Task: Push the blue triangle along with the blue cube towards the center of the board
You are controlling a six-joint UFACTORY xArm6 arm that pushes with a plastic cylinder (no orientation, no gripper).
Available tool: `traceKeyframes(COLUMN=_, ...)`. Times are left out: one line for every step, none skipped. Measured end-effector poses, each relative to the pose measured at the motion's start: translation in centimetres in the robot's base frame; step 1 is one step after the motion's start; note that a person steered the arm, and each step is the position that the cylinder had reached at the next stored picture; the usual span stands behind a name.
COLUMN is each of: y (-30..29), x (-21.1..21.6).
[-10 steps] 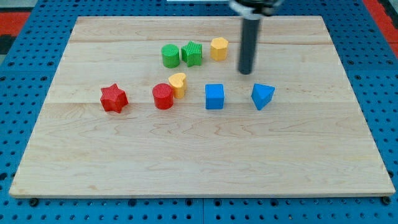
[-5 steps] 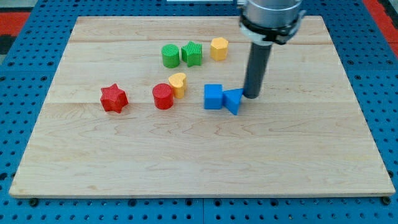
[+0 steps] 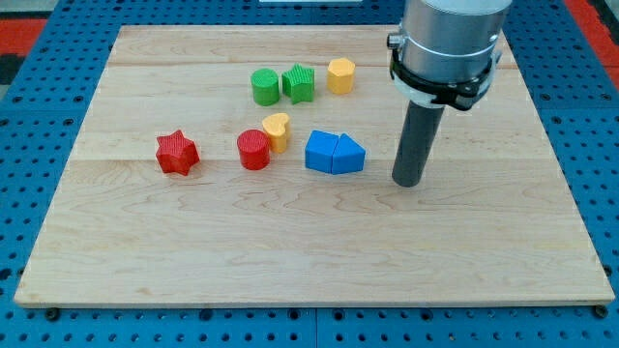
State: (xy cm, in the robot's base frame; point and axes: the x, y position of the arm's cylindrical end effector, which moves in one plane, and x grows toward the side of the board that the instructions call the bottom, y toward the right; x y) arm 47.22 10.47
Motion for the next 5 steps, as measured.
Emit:
traceKeyframes(y=-1.3, x=-0.7)
traceKeyframes(y=-3.0, x=-1.6)
traceKeyframes(y=-3.8, x=-3.5)
traceKeyframes(y=-5.2, x=-4.1)
traceKeyframes(y=-7.2, x=-4.1)
